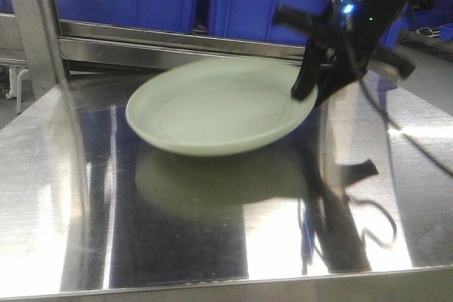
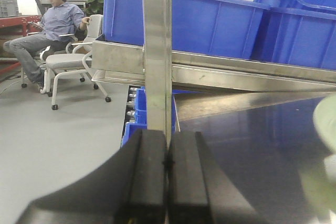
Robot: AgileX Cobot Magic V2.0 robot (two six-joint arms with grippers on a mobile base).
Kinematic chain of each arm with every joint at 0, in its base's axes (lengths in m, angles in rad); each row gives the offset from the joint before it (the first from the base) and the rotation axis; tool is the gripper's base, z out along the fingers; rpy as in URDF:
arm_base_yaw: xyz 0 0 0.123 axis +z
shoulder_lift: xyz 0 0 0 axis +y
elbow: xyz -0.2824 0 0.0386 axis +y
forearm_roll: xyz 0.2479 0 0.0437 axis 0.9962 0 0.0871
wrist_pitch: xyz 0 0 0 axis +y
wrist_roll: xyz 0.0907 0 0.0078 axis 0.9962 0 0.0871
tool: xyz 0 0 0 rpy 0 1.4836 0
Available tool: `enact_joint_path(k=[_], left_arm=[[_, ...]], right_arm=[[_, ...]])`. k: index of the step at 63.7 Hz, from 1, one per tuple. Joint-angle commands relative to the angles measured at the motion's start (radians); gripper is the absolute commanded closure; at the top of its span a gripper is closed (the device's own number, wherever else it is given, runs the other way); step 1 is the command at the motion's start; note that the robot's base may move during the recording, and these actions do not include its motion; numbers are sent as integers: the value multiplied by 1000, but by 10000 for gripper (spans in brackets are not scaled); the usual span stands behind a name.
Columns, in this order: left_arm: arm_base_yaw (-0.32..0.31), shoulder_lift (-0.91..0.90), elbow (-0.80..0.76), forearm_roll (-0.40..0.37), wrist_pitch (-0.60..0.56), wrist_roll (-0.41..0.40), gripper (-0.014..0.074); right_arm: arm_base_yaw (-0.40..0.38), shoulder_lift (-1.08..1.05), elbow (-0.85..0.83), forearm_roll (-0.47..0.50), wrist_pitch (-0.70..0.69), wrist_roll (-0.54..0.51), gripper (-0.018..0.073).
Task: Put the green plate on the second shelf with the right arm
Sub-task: 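Close the right gripper on the plate rim and lift it upright, then raise the held plate with the right gripper beside the robot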
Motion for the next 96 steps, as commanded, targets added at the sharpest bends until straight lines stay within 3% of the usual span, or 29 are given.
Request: enact_joint_path(k=[1,20,39,56,63,73,96], left_arm=[[-1,-17,40,-3,-88,-2,466],[-1,-17,40,-3,-88,-2,466],[-1,-17,40,-3,-88,-2,466],[-1,-17,40,-3,-88,-2,466],[-1,-17,40,-3,-88,-2,466],[-1,-17,40,-3,-88,-2,466],[-1,-17,40,-3,-88,-2,466]], right_arm=[[-7,-154,-36,-44,-11,-10,504],[-7,-529,29,-172,-30,25,504],[-7,-1001,286,-273,-216,39,504],[-43,-1374,532,-523,-284,116,504],[-63,-1436,599,-604,-287,160,504],[-63,-1433,697,-610,-348,166,504],[-63,-1433,1021,-658,-822,166,504]])
